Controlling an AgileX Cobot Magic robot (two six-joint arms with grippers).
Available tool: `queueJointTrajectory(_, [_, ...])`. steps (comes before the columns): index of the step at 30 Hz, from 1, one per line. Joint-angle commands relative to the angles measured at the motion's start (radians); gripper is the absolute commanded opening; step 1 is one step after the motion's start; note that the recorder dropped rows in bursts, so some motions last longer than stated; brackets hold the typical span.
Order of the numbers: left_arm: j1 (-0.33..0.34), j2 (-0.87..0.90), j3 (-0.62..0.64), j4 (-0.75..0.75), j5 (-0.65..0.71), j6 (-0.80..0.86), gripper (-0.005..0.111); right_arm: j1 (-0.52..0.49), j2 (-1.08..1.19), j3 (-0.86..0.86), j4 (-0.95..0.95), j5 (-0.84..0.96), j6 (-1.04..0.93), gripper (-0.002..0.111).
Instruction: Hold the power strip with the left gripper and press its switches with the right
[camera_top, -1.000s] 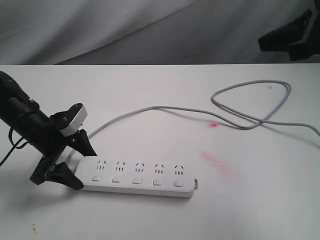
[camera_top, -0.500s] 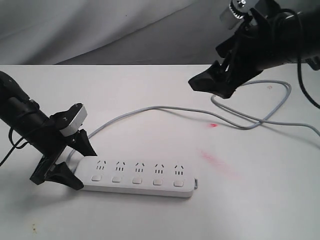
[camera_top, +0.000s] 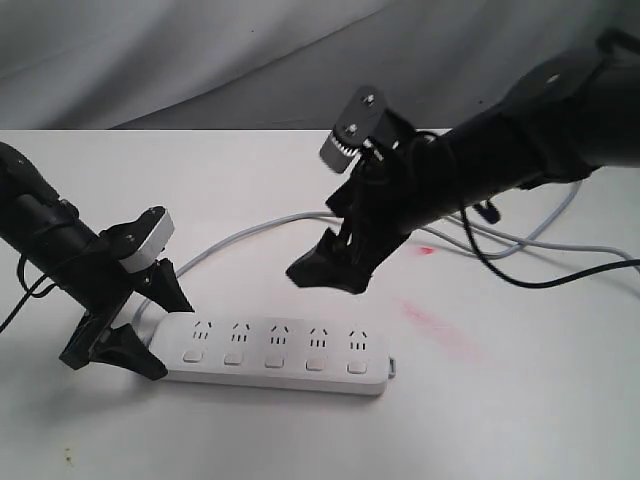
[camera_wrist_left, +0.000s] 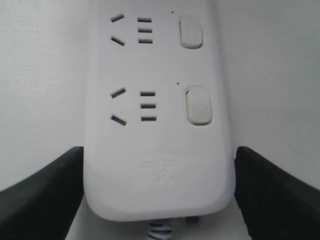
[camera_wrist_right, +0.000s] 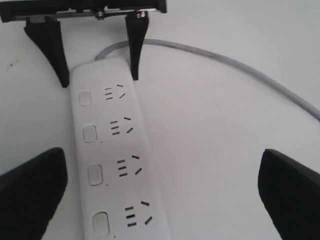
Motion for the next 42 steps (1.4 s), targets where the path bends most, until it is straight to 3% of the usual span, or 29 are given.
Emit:
queueJointTrajectory(1, [-0.006,-0.002,-0.001,-0.009,0.004,0.003,0.054,0.045,0.095,-0.078,0.04,0.025,-0.053,0.095])
queueJointTrajectory(10, [-0.006,-0.002,-0.001,-0.009,0.004,0.003,0.054,0.143,0.231,-0.251,0.039,0.006,-0.114,0.095])
queueJointTrajectory(24, [-0.006,-0.002,-0.001,-0.009,0.004,0.003,0.054,0.245,0.353,-0.286,0.07,-0.135,-0.14,0.095])
queueJointTrajectory(42, [-0.006,-0.002,-0.001,-0.009,0.004,0.003,0.054,0.249,0.392,-0.286,0.115,-0.164,-0.142,0.095])
